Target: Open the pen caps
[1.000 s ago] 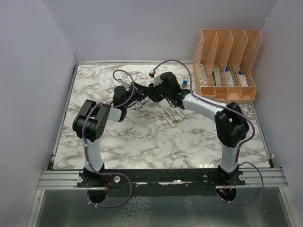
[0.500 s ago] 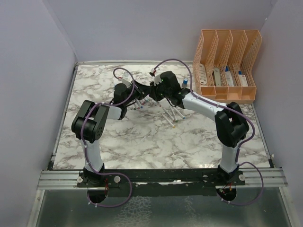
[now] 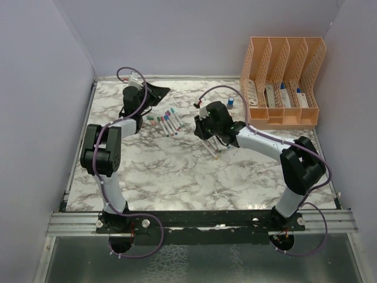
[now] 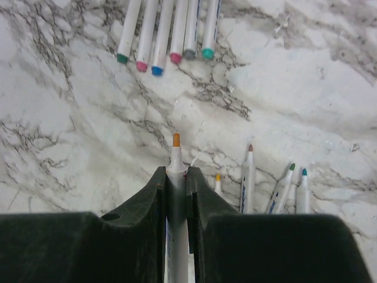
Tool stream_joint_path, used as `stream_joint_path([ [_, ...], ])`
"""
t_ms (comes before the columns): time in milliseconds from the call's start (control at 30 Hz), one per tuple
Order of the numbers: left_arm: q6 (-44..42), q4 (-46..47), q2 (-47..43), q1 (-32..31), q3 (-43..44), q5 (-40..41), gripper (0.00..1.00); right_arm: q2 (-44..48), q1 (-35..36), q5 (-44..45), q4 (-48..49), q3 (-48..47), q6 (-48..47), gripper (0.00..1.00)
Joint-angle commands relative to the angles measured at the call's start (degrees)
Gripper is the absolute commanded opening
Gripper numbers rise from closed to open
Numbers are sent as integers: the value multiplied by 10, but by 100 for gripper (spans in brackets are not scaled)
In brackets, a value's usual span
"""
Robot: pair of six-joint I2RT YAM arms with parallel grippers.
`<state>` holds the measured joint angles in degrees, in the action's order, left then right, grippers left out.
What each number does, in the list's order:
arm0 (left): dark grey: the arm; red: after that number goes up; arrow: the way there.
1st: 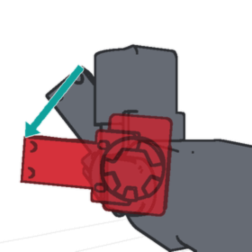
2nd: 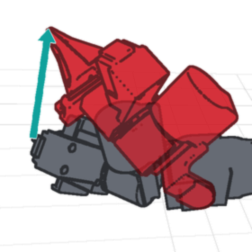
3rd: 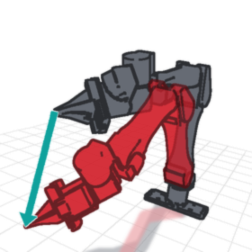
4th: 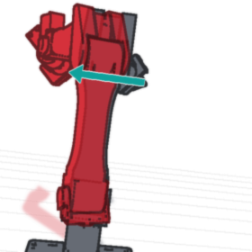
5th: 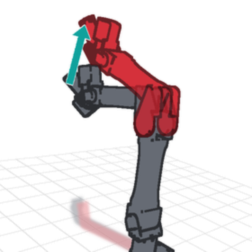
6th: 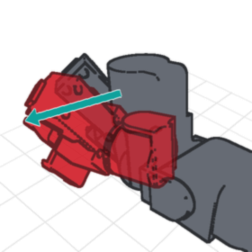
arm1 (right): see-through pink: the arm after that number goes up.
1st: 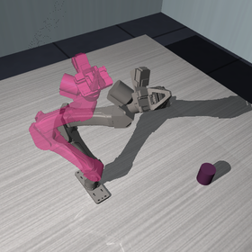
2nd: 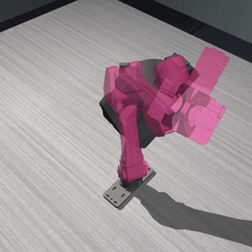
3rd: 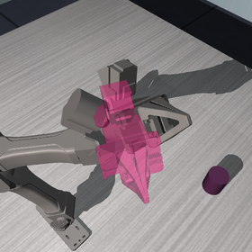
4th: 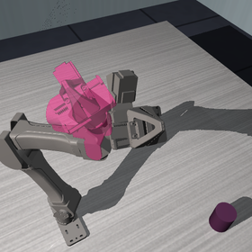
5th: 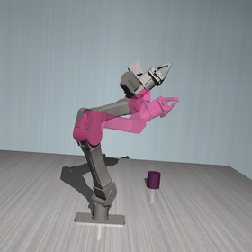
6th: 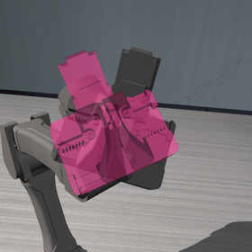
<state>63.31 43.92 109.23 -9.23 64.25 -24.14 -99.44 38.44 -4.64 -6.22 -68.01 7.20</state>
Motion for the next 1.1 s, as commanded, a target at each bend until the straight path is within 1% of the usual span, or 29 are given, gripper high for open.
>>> stream_joint_path([
  [0,-24,-19,-29,18,-24,9,0,24,4,-5,-21,26,5,1],
  [233,-63,-46,-113,34,-130,8,0,1,7,9,-7,60,3,1],
  [367,-103,-96,-174,40,-178,25,0,-10,11,20,11,77,-1,1],
  [533,-141,-151,-220,46,-215,34,0,-31,12,16,27,80,-3,1],
  [700,-151,-163,-227,55,-239,28,0,-52,13,10,38,76,0,1],
  [933,-155,-163,-212,62,-254,25,0,-70,14,5,37,68,2,1],
  [1000,-157,-163,-205,64,-254,24,0,-72,14,6,37,67,3,4],
  [1067,-158,-163,-199,65,-255,26,0,-75,15,6,35,65,5,8],
])
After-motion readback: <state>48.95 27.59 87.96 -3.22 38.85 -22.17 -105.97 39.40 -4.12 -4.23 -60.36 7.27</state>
